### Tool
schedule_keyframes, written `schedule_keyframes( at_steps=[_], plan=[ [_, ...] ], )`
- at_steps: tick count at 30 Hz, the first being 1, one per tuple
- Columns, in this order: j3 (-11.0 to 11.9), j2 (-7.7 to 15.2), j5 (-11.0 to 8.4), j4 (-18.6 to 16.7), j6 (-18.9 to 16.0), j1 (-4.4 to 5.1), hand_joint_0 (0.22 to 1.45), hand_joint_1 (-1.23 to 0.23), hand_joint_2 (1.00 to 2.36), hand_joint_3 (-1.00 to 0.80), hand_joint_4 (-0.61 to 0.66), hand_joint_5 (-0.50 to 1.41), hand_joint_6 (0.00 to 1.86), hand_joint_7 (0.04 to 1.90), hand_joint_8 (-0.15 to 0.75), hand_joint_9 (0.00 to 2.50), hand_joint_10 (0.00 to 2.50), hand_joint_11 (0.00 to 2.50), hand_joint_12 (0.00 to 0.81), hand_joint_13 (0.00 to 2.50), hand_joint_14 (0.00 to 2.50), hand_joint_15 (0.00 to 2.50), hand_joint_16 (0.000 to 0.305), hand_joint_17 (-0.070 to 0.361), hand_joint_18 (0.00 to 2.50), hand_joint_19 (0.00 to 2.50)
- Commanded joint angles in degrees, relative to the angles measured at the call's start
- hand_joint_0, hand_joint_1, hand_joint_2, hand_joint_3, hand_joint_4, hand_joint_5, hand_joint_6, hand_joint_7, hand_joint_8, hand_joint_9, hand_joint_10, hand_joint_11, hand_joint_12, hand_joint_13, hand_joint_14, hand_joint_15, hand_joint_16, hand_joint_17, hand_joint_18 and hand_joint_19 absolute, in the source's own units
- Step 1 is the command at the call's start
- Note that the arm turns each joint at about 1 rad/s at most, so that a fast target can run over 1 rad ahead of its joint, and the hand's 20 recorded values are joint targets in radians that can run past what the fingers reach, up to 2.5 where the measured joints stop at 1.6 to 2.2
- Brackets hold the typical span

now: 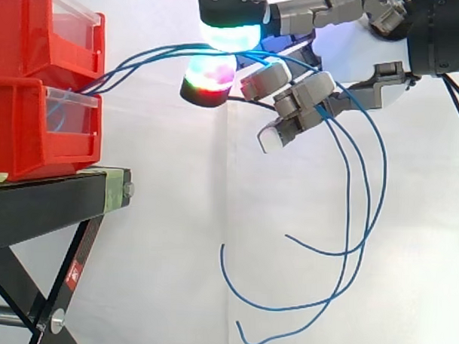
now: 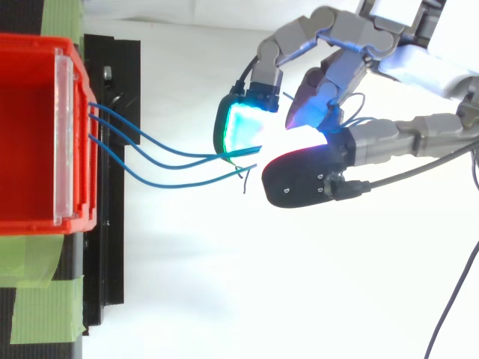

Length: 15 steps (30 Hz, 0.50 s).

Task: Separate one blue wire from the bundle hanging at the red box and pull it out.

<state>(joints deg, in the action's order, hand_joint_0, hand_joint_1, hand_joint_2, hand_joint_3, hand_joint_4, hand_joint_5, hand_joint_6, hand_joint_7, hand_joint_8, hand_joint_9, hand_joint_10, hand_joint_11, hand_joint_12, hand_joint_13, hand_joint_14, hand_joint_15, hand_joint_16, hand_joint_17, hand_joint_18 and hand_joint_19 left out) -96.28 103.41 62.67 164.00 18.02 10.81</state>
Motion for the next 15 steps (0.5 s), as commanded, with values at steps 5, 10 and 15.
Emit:
schedule_keyframes(
  at_steps=[5, 10, 15],
  plan=[
    [0.04, -0.05, 0.0, 0.0, 0.0, 0.0, 0.66, -0.96, 1.02, -0.24, 0.16, -0.23, 0.94, 0.87, 0.292, 1.12, 0.0, 1.67, 0.42, 1.14, 0.49, 1.69, 0.052, 0.117, 0.87, 0.63],
    [0.04, 0.03, 0.0, 0.0, 0.0, 0.0, 0.65, -0.97, 1.02, -0.27, 0.17, -0.24, 0.94, 0.87, 0.298, 1.1, 0.0, 1.69, 0.417, 1.13, 0.48, 1.69, 0.052, 0.118, 0.86, 0.63],
    [0.04, 0.03, 0.0, 0.0, 0.0, 0.0, 0.65, -0.97, 1.02, -0.3, 0.18, -0.24, 0.93, 0.87, 0.301, 1.07, 0.0, 1.68, 0.422, 1.11, 0.46, 1.68, 0.053, 0.119, 0.86, 0.62]
  ],
)
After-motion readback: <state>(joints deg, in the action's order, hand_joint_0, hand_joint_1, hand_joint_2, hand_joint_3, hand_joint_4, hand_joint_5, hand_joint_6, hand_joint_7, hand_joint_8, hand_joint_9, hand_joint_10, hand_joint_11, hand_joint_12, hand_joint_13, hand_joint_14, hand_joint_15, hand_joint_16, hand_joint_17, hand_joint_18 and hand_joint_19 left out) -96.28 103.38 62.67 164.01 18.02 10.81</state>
